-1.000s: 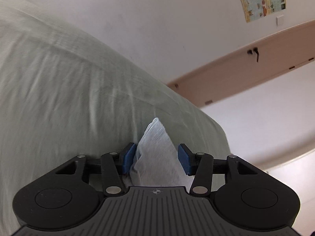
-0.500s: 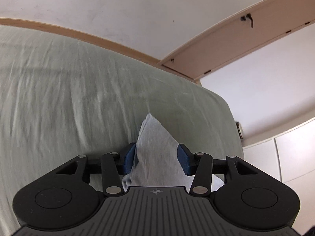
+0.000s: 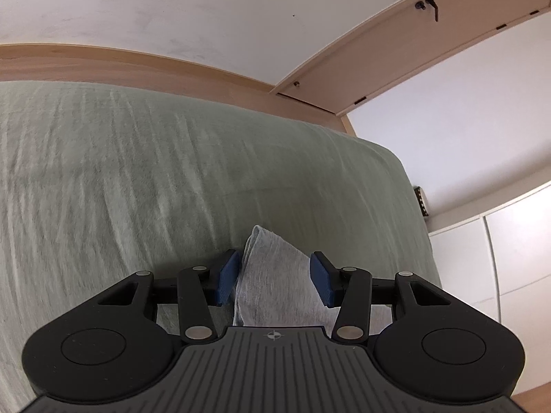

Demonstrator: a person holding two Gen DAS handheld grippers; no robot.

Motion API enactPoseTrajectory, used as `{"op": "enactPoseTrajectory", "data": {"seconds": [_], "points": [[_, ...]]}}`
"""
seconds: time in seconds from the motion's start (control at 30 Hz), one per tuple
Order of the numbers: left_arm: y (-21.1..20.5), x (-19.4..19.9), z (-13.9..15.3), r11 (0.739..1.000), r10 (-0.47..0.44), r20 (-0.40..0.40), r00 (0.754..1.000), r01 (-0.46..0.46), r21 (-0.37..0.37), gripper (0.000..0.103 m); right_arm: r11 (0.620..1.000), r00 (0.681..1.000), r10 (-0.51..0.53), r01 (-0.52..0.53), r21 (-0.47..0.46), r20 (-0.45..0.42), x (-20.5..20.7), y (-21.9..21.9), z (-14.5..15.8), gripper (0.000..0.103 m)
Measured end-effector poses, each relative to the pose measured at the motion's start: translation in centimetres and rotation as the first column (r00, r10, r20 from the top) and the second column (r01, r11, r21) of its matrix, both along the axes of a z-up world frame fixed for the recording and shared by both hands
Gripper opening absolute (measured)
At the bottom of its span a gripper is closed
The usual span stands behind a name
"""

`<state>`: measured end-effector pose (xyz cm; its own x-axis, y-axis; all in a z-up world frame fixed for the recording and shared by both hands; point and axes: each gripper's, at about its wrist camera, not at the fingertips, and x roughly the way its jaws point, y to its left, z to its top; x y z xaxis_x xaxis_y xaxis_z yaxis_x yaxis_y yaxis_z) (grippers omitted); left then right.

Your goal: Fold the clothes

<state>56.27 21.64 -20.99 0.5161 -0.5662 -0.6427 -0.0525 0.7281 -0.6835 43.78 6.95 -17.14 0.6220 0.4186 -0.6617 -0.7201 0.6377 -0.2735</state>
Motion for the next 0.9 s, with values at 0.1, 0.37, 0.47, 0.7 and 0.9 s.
{"op": "enactPoseTrajectory", "data": {"seconds": [0.1,0.37,0.47,0.7,0.9], "points": [[0.1,0.0,-0.1,1.000,-0.002,0.001,1.000,0.002,0.009,0.038,0.999,1.000,-0.005,0.006,-0.034,0.030,0.1,1.0,-0.1,0.029],[-0.8,-0.7,1.2,0.992,0.012,0.025,1.000,-0.015,0.126,0.005,0.993,0.995,-0.100,0.101,0.057,-0.014,0.5,-0.2,1.6,0.009],[-1.9,-1.2,3.1,0.983,0.009,0.053,0.999,-0.018,0.181,0.005,0.986,0.991,-0.131,0.133,0.102,-0.029,0.5,-1.3,2.9,0.009],[-6.0,-2.4,9.1,0.962,-0.015,0.126,0.992,-0.020,0.272,0.005,0.948,0.972,-0.232,0.232,0.217,-0.023,-0.6,-5.1,6.8,0.009],[-13.1,-3.8,14.1,0.921,-0.082,0.178,0.981,0.007,0.389,0.005,0.875,0.936,-0.345,0.347,0.338,-0.068,-2.6,-11.1,10.6,0.009]]}}
